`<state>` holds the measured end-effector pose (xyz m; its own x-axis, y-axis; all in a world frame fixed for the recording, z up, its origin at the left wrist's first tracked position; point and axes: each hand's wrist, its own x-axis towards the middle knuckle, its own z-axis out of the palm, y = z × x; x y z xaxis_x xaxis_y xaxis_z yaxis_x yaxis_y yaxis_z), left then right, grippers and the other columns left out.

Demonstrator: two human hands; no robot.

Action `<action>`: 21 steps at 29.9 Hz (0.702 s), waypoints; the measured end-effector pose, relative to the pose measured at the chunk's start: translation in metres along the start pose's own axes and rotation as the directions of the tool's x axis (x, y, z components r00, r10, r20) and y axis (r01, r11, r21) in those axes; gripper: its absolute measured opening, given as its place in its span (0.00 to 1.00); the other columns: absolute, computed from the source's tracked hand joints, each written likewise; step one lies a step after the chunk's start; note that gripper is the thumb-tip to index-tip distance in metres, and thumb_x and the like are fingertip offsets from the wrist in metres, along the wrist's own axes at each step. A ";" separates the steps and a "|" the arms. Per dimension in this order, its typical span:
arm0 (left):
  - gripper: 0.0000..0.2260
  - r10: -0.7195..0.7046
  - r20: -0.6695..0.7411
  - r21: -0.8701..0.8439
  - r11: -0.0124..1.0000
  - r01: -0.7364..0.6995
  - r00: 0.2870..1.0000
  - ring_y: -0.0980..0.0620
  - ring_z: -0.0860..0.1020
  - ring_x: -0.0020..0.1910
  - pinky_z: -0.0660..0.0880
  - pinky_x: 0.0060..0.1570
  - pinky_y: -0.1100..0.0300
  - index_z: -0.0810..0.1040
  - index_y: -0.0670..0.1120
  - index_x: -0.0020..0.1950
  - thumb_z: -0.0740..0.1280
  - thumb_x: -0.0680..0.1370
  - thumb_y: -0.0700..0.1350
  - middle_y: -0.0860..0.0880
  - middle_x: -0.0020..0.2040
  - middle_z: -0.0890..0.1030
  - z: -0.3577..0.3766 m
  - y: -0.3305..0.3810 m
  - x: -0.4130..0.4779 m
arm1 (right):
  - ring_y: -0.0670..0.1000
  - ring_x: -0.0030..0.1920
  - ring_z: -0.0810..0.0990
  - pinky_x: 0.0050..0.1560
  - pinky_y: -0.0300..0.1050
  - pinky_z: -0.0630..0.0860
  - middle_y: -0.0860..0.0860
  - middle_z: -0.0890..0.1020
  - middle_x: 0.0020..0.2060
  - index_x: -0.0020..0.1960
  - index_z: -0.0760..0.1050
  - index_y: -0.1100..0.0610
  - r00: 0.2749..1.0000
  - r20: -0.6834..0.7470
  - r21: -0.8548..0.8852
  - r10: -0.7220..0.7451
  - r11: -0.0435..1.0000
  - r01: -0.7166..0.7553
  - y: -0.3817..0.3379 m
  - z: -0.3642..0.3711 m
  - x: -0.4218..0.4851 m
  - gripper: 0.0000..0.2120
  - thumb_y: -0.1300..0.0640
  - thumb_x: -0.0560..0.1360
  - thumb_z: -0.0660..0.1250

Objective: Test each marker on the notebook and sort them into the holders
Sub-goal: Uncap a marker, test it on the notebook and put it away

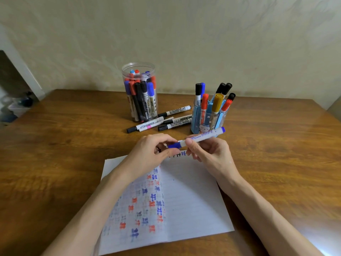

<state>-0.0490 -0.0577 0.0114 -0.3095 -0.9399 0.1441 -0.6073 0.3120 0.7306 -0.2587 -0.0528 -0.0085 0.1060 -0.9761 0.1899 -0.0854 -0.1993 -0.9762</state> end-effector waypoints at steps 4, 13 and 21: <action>0.06 -0.002 0.090 0.050 0.999 -0.003 0.996 0.56 0.80 0.43 0.79 0.48 0.48 0.80 0.57 0.47 0.66 0.81 0.55 0.56 0.41 0.82 -0.002 -0.004 -0.004 | 0.46 0.36 0.81 0.38 0.35 0.76 0.49 0.85 0.35 0.48 0.85 0.58 0.999 0.050 -0.043 -0.015 0.999 0.018 0.001 0.002 0.000 0.10 0.51 0.81 0.72; 0.08 0.075 0.165 -0.002 0.997 -0.075 0.983 0.47 0.79 0.43 0.74 0.46 0.40 0.79 0.55 0.49 0.63 0.85 0.53 0.49 0.42 0.82 -0.007 -0.004 -0.009 | 0.48 0.40 0.84 0.42 0.38 0.79 0.53 0.86 0.39 0.51 0.83 0.59 0.988 0.110 -0.061 -0.109 0.991 0.116 -0.004 0.002 -0.003 0.07 0.55 0.82 0.70; 0.10 0.047 0.235 -0.008 0.999 -0.047 0.971 0.49 0.79 0.46 0.76 0.50 0.42 0.81 0.53 0.52 0.62 0.84 0.55 0.49 0.45 0.82 -0.013 -0.006 -0.008 | 0.48 0.42 0.84 0.45 0.40 0.80 0.50 0.86 0.41 0.54 0.83 0.61 0.981 0.141 -0.034 -0.133 0.990 0.139 -0.002 -0.003 -0.004 0.08 0.56 0.81 0.70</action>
<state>-0.0336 -0.0534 0.0146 -0.5013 -0.8651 0.0177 -0.5865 0.3548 0.7281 -0.2617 -0.0485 -0.0073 0.2547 -0.9188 0.3016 -0.1033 -0.3360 -0.9362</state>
